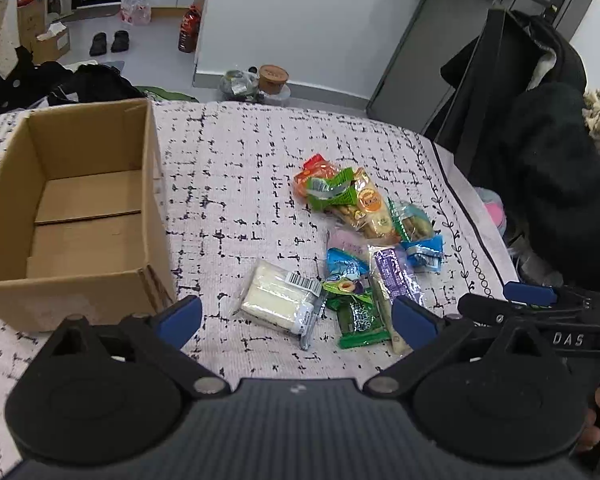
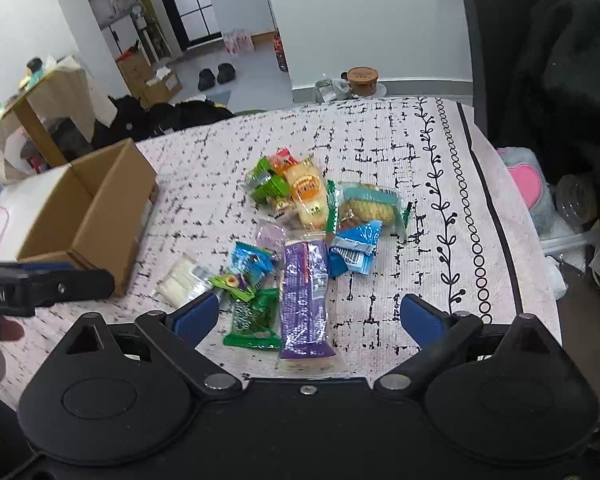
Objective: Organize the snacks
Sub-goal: 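Lower the left tool onto the white bread pack while the right tool lowers onto the purple bar, then close the left tool on the white bread pack while the right tool grips the purple bar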
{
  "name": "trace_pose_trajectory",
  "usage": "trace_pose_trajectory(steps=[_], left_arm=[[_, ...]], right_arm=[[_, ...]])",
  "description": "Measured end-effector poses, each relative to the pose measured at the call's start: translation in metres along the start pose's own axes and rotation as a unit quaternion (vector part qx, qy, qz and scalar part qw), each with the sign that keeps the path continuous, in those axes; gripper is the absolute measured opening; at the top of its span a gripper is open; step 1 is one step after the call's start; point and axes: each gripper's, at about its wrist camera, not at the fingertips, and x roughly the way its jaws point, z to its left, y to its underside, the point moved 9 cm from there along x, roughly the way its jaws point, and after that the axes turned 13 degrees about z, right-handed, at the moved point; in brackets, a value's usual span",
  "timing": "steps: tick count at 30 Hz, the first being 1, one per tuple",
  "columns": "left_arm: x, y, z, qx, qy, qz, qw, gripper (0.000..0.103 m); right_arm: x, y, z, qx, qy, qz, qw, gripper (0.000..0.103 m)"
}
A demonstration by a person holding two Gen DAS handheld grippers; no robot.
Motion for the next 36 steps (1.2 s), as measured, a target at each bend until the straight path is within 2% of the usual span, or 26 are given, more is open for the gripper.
trace_pose_trajectory(steps=[5, 10, 13, 15, 20, 26, 28, 29, 33, 34, 36], left_arm=[[0.024, -0.006, 0.000, 0.019, -0.008, 0.016, 0.9997, 0.100], [0.050, -0.005, -0.002, 0.042, -0.011, 0.041, 0.9982, 0.094], [0.063, -0.005, -0.002, 0.052, -0.012, 0.050, 0.9974, 0.090], [0.071, -0.007, -0.002, 0.054, -0.014, 0.051, 0.9972, 0.089], [0.092, -0.008, -0.001, 0.056, -0.023, 0.063, 0.9962, 0.087], [0.107, -0.008, 0.000, 0.055, -0.044, 0.059, 0.9957, 0.086], [0.110, -0.008, 0.000, 0.058, -0.051, 0.057, 0.9954, 0.086], [0.111, -0.008, 0.000, 0.059, -0.050, 0.057, 0.9954, 0.086], [0.116, -0.007, 0.004, 0.056, -0.054, 0.061, 0.9951, 0.074], [0.115, -0.007, 0.003, 0.058, -0.054, 0.058, 0.9952, 0.068], [0.114, -0.006, 0.002, 0.055, -0.051, 0.056, 0.9956, 0.064]], right_arm=[[0.018, 0.000, -0.004, 0.006, 0.003, 0.013, 1.000, 0.088], [0.037, 0.000, -0.007, 0.012, 0.002, 0.028, 1.000, 0.078], [0.046, 0.000, -0.006, 0.012, -0.001, 0.034, 0.999, 0.077], [0.053, 0.000, -0.003, 0.011, -0.006, 0.041, 0.999, 0.076], [0.072, 0.004, 0.001, 0.007, -0.004, 0.063, 0.998, 0.066], [0.087, 0.007, 0.004, -0.004, 0.013, 0.069, 0.998, 0.057], [0.090, 0.007, 0.006, -0.013, 0.025, 0.069, 0.997, 0.053], [0.091, 0.007, 0.006, -0.014, 0.032, 0.068, 0.997, 0.046], [0.093, 0.009, 0.006, -0.021, 0.047, 0.061, 0.997, 0.035], [0.092, 0.009, 0.006, -0.022, 0.047, 0.061, 0.997, 0.035], [0.089, 0.009, 0.007, -0.012, 0.034, 0.060, 0.998, 0.033]])
